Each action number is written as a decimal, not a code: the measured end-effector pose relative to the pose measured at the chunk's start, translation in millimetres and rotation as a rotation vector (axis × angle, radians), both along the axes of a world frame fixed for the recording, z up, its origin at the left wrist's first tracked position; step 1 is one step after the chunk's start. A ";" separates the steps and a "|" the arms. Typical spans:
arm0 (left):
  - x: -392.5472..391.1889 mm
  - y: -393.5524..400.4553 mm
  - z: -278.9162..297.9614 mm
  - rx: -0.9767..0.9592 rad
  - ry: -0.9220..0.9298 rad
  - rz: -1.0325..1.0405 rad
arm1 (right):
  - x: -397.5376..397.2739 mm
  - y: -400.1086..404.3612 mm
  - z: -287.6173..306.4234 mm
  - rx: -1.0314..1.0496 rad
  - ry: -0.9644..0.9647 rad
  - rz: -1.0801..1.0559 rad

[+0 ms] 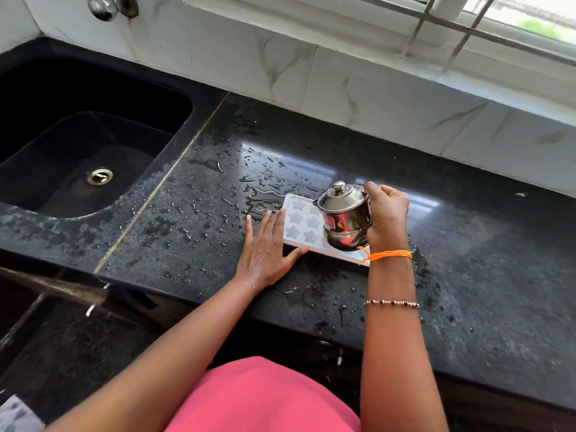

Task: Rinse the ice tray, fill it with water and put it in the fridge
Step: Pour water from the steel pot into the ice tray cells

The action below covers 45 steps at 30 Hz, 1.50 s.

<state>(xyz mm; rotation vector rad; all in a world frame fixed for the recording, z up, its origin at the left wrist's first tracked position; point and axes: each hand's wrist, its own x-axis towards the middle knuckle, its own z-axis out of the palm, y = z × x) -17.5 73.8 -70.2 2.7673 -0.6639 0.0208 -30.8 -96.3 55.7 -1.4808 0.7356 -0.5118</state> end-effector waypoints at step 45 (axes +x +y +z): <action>-1.4 0.0 1.3 -0.007 -0.022 0.009 | 3.0 10.8 -13.2 -0.385 0.153 0.187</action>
